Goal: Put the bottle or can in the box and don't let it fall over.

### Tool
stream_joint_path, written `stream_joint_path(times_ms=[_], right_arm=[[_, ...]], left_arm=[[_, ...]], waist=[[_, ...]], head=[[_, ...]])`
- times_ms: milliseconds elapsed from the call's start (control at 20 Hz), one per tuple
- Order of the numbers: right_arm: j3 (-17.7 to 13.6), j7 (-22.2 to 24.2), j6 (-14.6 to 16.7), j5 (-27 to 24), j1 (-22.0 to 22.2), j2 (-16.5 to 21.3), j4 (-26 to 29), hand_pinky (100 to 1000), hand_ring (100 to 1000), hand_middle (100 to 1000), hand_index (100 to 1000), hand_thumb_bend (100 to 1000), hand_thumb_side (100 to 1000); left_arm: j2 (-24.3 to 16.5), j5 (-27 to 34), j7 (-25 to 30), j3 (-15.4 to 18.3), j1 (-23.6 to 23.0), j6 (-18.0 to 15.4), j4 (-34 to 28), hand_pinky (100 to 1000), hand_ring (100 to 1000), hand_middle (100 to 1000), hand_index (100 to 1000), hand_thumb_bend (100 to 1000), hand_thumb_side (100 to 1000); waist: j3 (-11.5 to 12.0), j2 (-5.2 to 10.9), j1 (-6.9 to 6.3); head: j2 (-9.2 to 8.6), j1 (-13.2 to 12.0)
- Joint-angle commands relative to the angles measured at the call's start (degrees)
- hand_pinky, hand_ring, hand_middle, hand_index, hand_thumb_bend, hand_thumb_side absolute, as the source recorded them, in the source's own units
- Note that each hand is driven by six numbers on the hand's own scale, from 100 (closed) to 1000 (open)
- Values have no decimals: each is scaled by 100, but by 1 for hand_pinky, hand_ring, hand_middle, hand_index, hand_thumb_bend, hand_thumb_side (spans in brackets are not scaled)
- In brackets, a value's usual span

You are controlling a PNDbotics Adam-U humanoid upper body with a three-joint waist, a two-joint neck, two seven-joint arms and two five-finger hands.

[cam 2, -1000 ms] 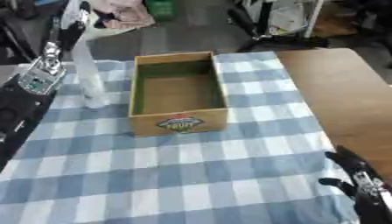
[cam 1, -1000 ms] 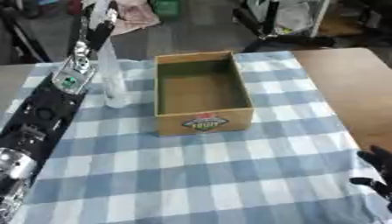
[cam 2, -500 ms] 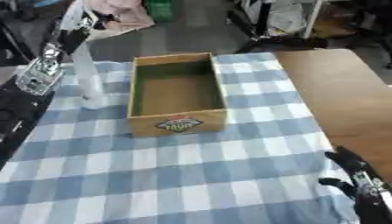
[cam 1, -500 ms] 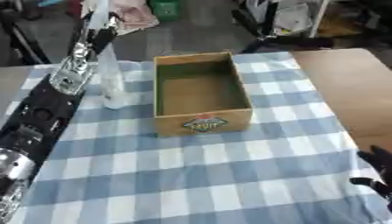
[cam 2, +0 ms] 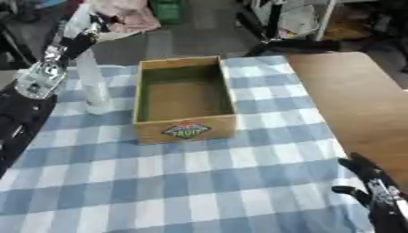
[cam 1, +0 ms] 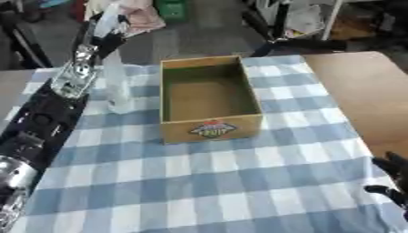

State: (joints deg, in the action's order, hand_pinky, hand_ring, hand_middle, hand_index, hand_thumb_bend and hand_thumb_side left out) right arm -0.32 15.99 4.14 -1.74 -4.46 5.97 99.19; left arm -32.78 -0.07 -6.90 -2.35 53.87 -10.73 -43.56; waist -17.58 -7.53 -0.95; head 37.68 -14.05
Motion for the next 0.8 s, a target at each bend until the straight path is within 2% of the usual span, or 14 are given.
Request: stream_joint_path(times_ms=[50, 400, 800], right_arm=[[-24, -7, -11, 13, -38, 118, 134, 676, 1000, 825, 931, 100, 846], [-26, -15, -15, 10, -26, 132, 126, 676, 1000, 825, 931, 100, 845], [-13, -7, -20, 4, -15, 142, 119, 677, 1000, 825, 932, 100, 845]], left_arm=[[-141, 196, 30, -30, 89, -110, -207, 590, 578, 503, 696, 100, 527], [-191, 713, 189, -141, 97, -170, -706, 570, 557, 486, 681, 100, 566], [-134, 1591, 451, -467, 274, -53, -1741, 568, 556, 487, 679, 100, 592]], waist=[[16, 115, 6], [49, 152, 8], [58, 194, 7]], head=[[-26, -9], [9, -7], [42, 4]])
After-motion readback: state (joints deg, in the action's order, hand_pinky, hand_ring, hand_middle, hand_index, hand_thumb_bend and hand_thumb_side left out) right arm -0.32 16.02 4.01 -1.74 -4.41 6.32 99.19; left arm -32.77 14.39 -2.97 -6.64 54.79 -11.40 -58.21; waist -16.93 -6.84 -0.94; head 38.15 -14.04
